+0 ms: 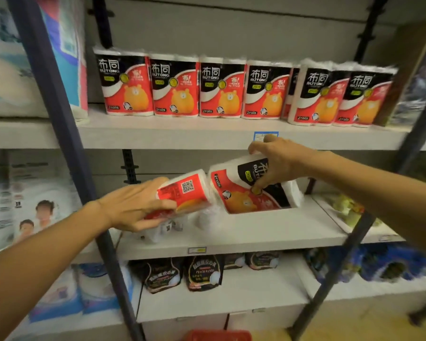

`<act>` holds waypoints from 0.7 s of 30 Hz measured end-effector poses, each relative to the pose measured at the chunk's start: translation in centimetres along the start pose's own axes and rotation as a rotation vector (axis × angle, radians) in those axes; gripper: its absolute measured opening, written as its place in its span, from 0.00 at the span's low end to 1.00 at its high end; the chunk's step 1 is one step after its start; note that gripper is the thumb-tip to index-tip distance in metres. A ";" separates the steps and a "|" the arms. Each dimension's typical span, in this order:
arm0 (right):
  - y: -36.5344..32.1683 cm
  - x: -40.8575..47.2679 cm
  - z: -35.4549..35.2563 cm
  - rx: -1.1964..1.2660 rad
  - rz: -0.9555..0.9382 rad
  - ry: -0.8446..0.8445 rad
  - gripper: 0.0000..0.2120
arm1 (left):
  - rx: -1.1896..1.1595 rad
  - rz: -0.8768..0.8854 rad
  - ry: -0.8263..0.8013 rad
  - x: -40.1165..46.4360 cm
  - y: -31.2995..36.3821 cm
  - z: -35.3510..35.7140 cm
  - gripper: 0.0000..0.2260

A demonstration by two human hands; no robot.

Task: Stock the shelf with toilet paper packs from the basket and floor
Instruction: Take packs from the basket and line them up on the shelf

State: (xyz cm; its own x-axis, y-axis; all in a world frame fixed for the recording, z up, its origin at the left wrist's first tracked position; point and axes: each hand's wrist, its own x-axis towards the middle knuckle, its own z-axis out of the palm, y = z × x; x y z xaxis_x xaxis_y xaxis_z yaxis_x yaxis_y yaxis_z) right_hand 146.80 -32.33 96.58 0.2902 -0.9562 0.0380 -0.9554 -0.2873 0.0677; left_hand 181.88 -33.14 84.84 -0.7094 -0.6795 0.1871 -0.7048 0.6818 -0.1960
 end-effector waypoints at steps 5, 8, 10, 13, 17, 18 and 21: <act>-1.1 -1.9 -3.8 0.000 0.056 0.189 0.44 | 0.035 0.148 0.198 -0.1 -0.1 -4.0 0.19; -1.5 -3.2 -5.9 0.058 0.071 0.350 0.45 | -0.077 0.111 0.346 -0.4 0.2 -4.9 0.20; -1.6 -3.9 -7.4 0.062 0.059 0.434 0.41 | -0.208 0.003 0.445 -0.3 0.6 -5.4 0.21; -1.2 -4.8 -9.2 0.039 0.018 0.547 0.35 | -0.385 -0.141 0.615 0.4 1.2 -6.7 0.21; 0.3 -5.2 -10.6 -0.064 -0.022 0.706 0.31 | -0.488 -0.278 0.808 2.7 1.9 -8.3 0.23; 0.8 -5.1 -10.9 -0.058 -0.007 0.744 0.32 | -0.525 -0.314 0.850 3.4 2.2 -8.7 0.23; 2.1 -4.5 -12.1 0.012 0.080 0.880 0.38 | -0.659 -0.392 0.945 5.7 3.1 -9.5 0.23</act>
State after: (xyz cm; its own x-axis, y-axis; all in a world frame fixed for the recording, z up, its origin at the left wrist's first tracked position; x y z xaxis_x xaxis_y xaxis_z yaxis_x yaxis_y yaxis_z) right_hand 144.13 -28.00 108.63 0.1539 -0.5847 0.7965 -0.9736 -0.2271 0.0214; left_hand 175.59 -32.30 94.45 0.0217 -0.5928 0.8050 -0.5452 0.6679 0.5066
